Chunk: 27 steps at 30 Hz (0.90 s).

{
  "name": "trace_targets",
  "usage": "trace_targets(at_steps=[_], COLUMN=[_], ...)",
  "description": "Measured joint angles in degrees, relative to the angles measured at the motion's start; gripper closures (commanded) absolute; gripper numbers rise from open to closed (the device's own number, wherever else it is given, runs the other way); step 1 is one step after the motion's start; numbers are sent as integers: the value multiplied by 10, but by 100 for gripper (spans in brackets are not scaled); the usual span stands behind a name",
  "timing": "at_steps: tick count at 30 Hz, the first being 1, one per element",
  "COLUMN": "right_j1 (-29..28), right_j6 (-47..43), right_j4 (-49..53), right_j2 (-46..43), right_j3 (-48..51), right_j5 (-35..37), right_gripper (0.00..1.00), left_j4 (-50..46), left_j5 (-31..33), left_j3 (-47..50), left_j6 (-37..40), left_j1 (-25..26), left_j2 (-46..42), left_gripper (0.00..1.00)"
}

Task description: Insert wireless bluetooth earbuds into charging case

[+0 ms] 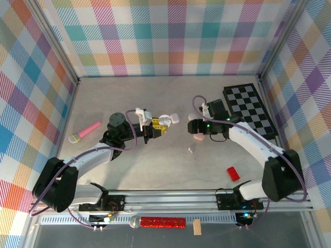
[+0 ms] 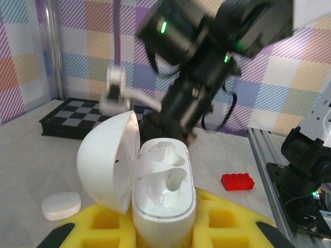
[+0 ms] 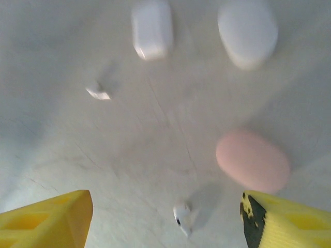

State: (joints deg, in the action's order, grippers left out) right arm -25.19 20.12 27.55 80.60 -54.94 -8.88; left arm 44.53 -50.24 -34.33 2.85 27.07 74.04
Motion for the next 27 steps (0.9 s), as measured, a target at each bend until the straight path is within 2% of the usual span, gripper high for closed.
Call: trace_targets(at_steps=[5, 14, 23, 27], right_j1=[-31, -62, -87, -92], right_j6=[56, 98, 123, 132], right_j4=[17, -16, -45, -42], right_j2=[46, 111, 116, 116], right_j3=[46, 52, 52, 50], right_j5=[-21, -43, -66, -53], right_gripper=[37, 50, 54, 56], left_j4=[-7, -9, -10, -11], left_j5=[-1, -7, -7, -7], left_j3=[0, 0, 0, 0], left_j6=[1, 2, 9, 9], left_j1=[0, 0, 0, 0], left_j2=[-4, -4, -7, -8], left_gripper=[96, 96, 96, 96])
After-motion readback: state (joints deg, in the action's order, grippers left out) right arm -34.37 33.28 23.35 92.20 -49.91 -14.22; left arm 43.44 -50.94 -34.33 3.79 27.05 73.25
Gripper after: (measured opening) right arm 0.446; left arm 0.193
